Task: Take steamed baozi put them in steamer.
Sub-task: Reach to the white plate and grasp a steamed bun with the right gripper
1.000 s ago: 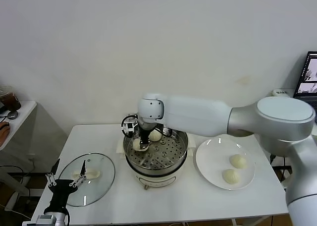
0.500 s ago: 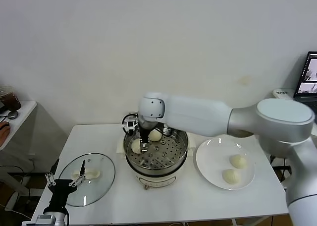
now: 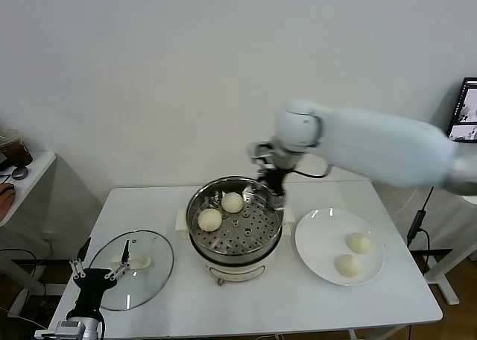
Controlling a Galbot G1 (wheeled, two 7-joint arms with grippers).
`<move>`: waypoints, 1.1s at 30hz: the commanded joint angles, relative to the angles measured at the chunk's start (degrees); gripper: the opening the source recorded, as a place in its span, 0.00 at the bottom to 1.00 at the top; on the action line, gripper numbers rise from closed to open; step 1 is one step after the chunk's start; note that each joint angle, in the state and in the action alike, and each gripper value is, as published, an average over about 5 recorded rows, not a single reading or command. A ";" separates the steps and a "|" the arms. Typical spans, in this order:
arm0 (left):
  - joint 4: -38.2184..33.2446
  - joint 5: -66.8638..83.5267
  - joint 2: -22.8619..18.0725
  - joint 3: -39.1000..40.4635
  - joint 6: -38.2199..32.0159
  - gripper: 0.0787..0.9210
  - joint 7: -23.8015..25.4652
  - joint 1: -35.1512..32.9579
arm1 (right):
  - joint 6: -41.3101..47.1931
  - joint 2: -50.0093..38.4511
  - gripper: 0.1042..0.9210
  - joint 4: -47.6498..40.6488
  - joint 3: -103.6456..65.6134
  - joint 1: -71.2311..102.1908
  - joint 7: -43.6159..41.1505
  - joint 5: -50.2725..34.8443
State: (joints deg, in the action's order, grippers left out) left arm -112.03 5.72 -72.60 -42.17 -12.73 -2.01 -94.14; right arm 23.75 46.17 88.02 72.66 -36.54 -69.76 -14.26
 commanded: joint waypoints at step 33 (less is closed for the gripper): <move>0.07 -1.08 -1.15 -1.83 -0.06 0.88 -0.01 -1.54 | -10.66 -9.73 0.88 -9.37 -27.79 45.13 6.09 24.82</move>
State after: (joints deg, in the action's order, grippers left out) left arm -111.99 4.67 -73.76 -43.94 -12.79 -2.02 -95.64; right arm 13.65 32.19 82.43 48.04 3.60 -65.46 8.86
